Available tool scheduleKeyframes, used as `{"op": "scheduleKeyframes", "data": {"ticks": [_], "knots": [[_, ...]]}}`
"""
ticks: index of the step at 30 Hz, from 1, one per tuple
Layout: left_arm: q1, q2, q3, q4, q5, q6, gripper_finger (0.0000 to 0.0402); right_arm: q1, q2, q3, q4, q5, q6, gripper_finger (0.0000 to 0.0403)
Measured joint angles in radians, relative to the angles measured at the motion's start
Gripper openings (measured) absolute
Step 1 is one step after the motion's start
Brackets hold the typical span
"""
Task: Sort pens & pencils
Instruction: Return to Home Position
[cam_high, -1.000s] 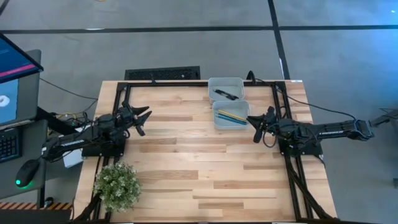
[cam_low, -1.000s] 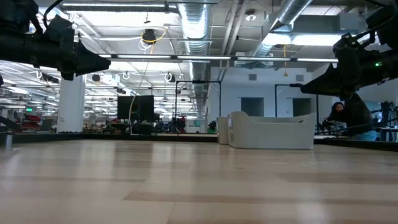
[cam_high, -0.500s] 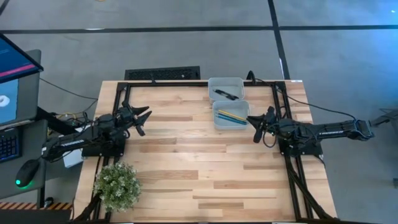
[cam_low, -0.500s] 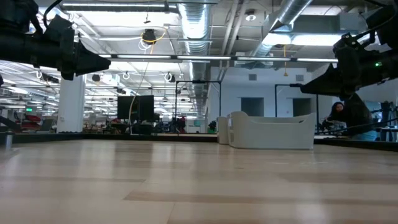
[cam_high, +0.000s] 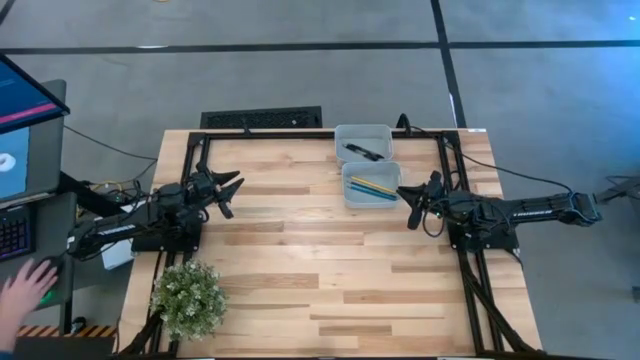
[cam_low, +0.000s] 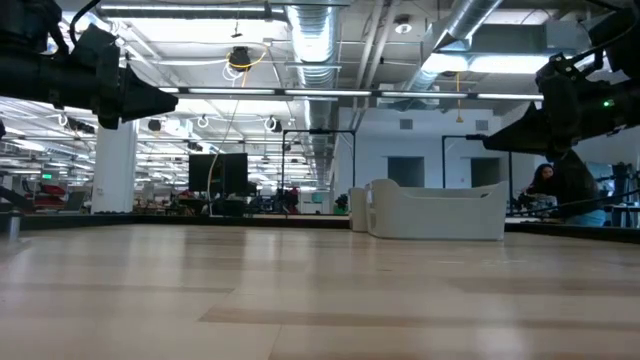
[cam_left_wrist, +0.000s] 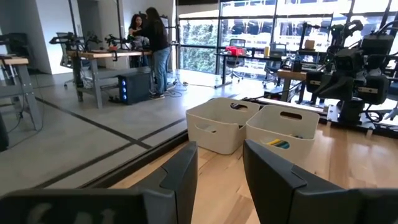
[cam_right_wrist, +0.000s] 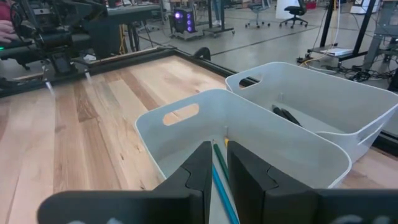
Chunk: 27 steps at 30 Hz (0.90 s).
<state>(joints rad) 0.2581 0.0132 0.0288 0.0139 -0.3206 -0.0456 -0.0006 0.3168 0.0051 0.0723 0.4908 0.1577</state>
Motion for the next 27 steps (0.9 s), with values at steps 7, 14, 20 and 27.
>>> {"op": "scheduleKeyframes", "data": {"ticks": [7, 14, 20, 27], "knots": [[0.000, 0.000, 0.000, 0.000, 0.000, -0.001, 0.0119, 0.000, 0.000, 0.000, 0.000, 0.000, 0.000, 0.0072], [0.000, 0.000, 0.000, 0.000, 0.000, -0.001, 0.0119, 0.000, 0.000, 0.000, 0.000, 0.000, 0.000, 0.0072], [0.000, 0.000, 0.000, 0.000, 0.000, 0.008, 0.0119, 0.000, 0.000, 0.000, 0.000, 0.000, 0.000, 0.0072], [0.000, 0.000, 0.000, 0.000, 0.000, 0.000, 0.0119, 0.000, 0.000, 0.000, 0.000, 0.000, 0.000, 0.0072]]}}
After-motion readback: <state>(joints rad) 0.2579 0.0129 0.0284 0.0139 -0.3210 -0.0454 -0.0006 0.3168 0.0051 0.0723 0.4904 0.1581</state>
